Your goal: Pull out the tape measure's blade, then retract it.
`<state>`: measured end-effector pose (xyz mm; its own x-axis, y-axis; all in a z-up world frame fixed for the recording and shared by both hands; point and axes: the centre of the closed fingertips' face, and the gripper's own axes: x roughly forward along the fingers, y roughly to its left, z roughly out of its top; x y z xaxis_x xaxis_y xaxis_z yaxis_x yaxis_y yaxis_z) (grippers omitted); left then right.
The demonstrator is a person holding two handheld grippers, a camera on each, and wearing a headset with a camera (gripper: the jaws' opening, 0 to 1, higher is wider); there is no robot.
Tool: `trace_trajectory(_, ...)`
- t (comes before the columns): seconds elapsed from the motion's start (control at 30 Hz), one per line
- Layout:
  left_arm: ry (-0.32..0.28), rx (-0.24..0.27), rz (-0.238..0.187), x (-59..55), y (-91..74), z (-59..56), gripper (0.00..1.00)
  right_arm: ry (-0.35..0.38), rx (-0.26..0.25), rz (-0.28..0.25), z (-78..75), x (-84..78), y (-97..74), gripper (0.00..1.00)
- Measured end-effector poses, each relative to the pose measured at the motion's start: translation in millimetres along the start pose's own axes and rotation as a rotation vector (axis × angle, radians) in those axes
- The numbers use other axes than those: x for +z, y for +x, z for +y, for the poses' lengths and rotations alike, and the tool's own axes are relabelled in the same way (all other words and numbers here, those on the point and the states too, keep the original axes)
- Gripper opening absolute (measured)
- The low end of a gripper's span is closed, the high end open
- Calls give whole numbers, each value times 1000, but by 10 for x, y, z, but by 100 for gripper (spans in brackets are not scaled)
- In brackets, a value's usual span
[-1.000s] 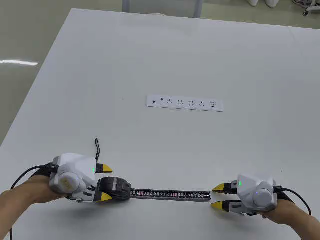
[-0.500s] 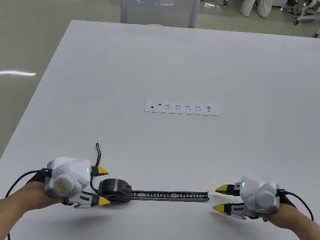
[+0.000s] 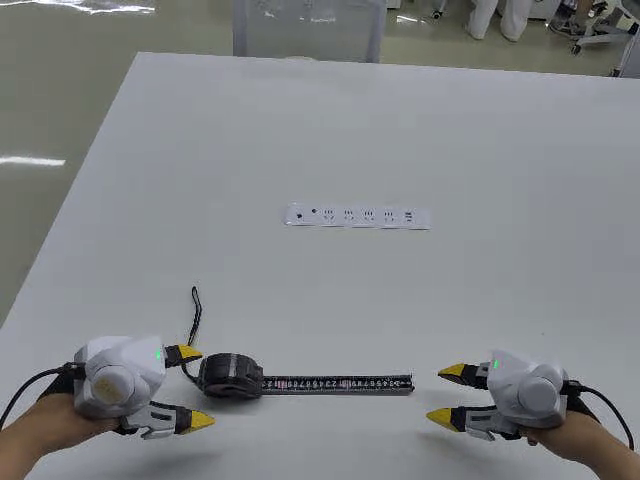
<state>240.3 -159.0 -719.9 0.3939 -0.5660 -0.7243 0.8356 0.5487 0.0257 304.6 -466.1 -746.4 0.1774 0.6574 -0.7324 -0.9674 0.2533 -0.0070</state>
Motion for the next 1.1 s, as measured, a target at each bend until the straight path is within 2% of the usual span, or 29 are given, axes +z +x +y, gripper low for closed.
trace_trajectory(0.13,-23,38,-19,-5,-51,-33,54,20,-24,-17,49,30,-50,43)
trace_trajectory(0.3,-68,94,-19,-46,-118,-82,59,62,-63,-38,113,61,-130,49)
trace_trajectory(0.43,-143,134,-44,-74,-161,-138,64,88,-99,-56,183,78,-188,54)
trace_trajectory(0.5,-174,179,-49,-98,-187,-148,65,103,-113,-65,224,82,-207,56)
trace_trajectory(0.6,-235,200,-78,-97,-196,-219,68,128,-133,-76,269,90,-232,58)
trace_trajectory(0.7,-245,209,-75,-122,-193,-296,71,157,-153,-90,315,112,-255,62)
trace_trajectory(0.8,-265,232,-76,-115,-205,-351,73,183,-168,-104,376,149,-280,65)
trace_trajectory(0.93,-308,269,-109,-61,-240,-403,79,234,-200,-130,445,188,-313,69)
trace_trajectory(1.1,-344,303,-132,-29,-272,-491,84,250,-233,-139,518,202,-341,75)
